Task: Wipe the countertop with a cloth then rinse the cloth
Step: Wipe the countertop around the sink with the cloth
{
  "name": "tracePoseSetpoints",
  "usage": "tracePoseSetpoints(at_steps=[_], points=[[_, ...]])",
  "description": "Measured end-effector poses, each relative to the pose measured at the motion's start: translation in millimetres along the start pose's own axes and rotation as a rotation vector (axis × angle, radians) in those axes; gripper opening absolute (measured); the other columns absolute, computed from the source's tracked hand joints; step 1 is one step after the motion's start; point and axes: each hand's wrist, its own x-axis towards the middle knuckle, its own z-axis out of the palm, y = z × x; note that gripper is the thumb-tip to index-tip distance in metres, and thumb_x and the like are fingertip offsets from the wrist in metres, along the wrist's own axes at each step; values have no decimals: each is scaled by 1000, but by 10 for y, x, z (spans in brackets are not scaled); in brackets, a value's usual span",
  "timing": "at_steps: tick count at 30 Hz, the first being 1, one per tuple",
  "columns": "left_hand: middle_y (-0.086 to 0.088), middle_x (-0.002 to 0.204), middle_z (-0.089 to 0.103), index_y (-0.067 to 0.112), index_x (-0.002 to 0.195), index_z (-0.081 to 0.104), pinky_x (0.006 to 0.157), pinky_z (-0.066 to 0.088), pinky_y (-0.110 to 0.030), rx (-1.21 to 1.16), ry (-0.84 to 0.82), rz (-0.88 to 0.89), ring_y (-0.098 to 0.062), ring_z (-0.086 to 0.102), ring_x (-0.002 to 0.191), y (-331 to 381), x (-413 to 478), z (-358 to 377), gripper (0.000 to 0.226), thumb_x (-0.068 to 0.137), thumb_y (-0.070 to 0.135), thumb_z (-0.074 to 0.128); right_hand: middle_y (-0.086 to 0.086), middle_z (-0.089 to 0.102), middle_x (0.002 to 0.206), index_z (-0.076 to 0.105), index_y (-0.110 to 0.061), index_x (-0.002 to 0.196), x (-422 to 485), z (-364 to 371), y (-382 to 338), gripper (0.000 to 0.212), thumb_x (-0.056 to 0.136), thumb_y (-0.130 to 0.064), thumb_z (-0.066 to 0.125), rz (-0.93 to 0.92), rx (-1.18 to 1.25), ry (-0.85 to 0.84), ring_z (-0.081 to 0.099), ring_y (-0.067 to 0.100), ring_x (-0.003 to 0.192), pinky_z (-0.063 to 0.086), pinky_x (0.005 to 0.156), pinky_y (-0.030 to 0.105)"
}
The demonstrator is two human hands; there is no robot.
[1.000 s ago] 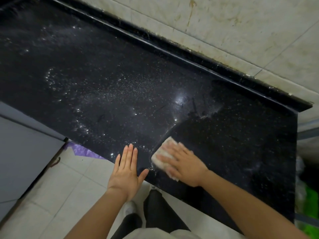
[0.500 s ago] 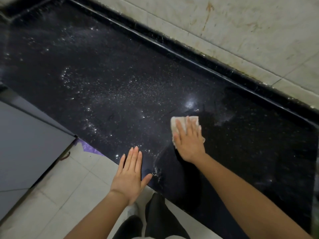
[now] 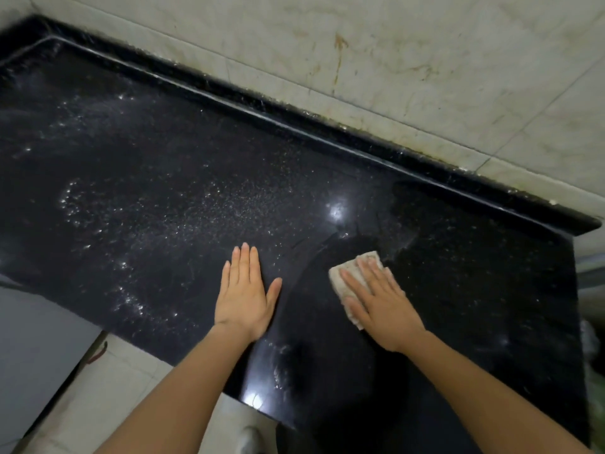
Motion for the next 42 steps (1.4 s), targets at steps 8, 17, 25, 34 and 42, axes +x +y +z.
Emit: tracePoseSetpoints(at_steps=[8, 17, 25, 34, 42], points=[[-8, 150, -34, 8, 139, -30, 113, -19, -34, 76, -137, -30, -19, -33, 138, 31, 248, 179, 79, 89, 60, 2, 4, -14, 161, -7, -34, 152, 285, -109, 1117, 86, 75, -68, -28, 541, 105, -11, -21, 24, 145, -7, 116, 51], [-10, 145, -41, 6, 138, -33, 112, -21, -35, 102, -285, -52, -19, -39, 133, 64, 305, 113, 77, 93, 58, 3, 11, -17, 159, -7, -31, 152, 625, -300, 583, 56, 102, -46, 12, 536, 243, -42, -16, 27, 146, -14, 115, 44], [-8, 143, -44, 9, 133, -38, 114, -19, -37, 70, -384, -72, -19, -40, 133, 97, 329, 25, 76, 93, 59, 5, 1, -16, 158, -6, -39, 149, 291, -104, 18, 52, 100, -51, 7, -154, 47, -83, -19, 18, 146, -17, 115, 35], [-8, 142, -46, 8, 135, -37, 114, -19, -37, 92, -385, -80, -20, -41, 132, 119, 330, 11, 77, 93, 58, 3, 3, -12, 160, -5, -35, 151, 782, -378, 1084, 60, 95, -55, 2, 344, 120, -5, -17, 16, 145, -10, 118, 41], [-7, 139, -48, 10, 133, -38, 112, -21, -35, 101, -384, -86, -19, -42, 131, 113, 333, 4, 75, 93, 58, 2, 13, -20, 158, -10, -30, 152, 1318, -522, 958, 57, 101, -48, 10, 613, 262, -11, -16, 29, 146, -15, 116, 47]])
